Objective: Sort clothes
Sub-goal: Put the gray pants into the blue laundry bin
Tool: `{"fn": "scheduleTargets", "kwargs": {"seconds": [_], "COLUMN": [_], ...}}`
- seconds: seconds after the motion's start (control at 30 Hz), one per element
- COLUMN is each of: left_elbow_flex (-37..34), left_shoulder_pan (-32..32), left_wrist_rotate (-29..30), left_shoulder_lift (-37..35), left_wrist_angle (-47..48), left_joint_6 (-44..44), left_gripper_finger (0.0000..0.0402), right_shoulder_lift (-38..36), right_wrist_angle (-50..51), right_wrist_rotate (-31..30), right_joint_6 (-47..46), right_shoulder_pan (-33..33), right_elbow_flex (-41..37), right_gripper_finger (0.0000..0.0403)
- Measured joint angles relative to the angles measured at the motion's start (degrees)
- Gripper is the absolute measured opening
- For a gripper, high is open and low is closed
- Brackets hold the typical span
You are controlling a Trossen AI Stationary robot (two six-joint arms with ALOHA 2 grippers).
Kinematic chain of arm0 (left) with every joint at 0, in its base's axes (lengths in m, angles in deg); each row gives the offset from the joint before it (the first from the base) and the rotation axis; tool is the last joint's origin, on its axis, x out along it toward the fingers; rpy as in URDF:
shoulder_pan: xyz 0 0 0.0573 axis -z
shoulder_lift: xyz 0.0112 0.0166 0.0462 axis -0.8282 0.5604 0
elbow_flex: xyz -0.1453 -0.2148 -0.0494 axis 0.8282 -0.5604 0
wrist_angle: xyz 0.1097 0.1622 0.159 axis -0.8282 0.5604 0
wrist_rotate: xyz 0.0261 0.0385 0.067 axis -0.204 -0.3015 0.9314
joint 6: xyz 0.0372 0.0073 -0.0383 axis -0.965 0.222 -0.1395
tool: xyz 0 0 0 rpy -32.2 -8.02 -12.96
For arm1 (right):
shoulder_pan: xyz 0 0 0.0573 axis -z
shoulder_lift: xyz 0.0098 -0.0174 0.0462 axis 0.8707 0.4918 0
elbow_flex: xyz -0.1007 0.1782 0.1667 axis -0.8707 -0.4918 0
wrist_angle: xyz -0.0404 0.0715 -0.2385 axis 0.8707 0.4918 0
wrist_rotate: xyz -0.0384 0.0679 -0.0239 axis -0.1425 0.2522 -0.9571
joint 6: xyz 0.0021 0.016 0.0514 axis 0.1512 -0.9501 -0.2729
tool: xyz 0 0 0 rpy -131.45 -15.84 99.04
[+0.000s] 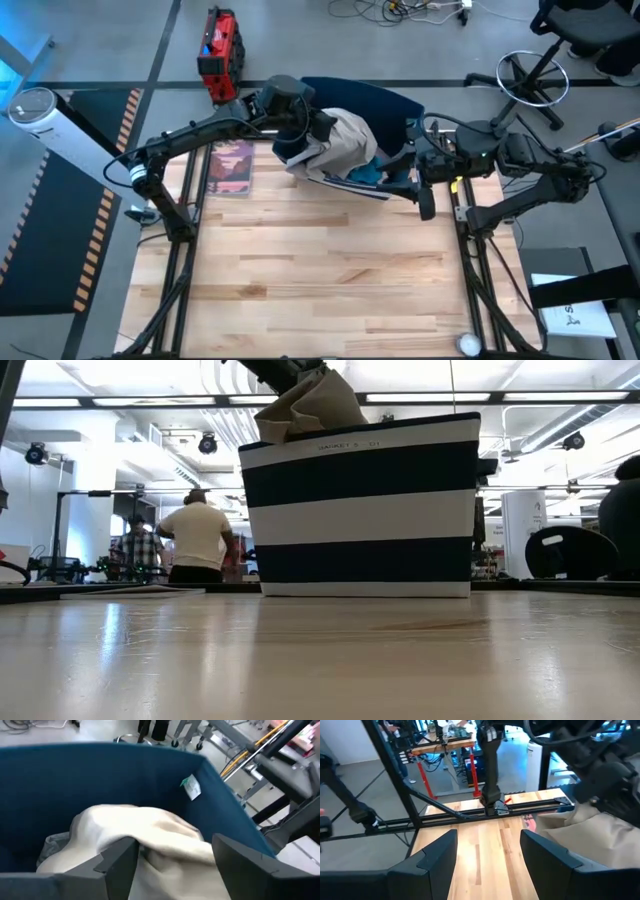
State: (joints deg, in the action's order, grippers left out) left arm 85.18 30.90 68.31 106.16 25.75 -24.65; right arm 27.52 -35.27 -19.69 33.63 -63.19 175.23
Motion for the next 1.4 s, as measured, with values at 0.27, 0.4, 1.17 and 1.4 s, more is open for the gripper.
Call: {"fn": "scheduleTargets", "kwargs": {"seconds": [0.27,0.4,1.17,1.4], "left_elbow_flex": [0.0,0.0,0.0,0.0], "left_shoulder_pan": [0.1,0.1,0.4,1.2], "left_wrist_rotate": [0.0,0.0,0.1,0.1], "left_shoulder_lift": [-4.8,-7.4,-18.8,-19.3], "left_wrist_angle": [-0.3,-0.2,3.3,6.8], "left_joint_6": [-1.6,-1.8,-0.8,-1.0], "left_gripper_finger": [0.0240,0.0232,0.0223,0.0226], "right_shoulder_lift": [-1.4,-1.5,-1.5,-1.5], "right_wrist_angle": [-0.1,-0.1,1.7,1.8], "right_wrist_rotate": [-0.1,-0.1,-0.1,-0.1], "right_joint_6": [0.1,0.6,0.2,0.2], "right_shoulder_pan": [2.3,3.3,3.8,3.8], "right_elbow_flex": [0.0,0.0,0.0,0.0], "right_gripper_finger": [0.0201,0.0201,0.0201,0.0201]}}
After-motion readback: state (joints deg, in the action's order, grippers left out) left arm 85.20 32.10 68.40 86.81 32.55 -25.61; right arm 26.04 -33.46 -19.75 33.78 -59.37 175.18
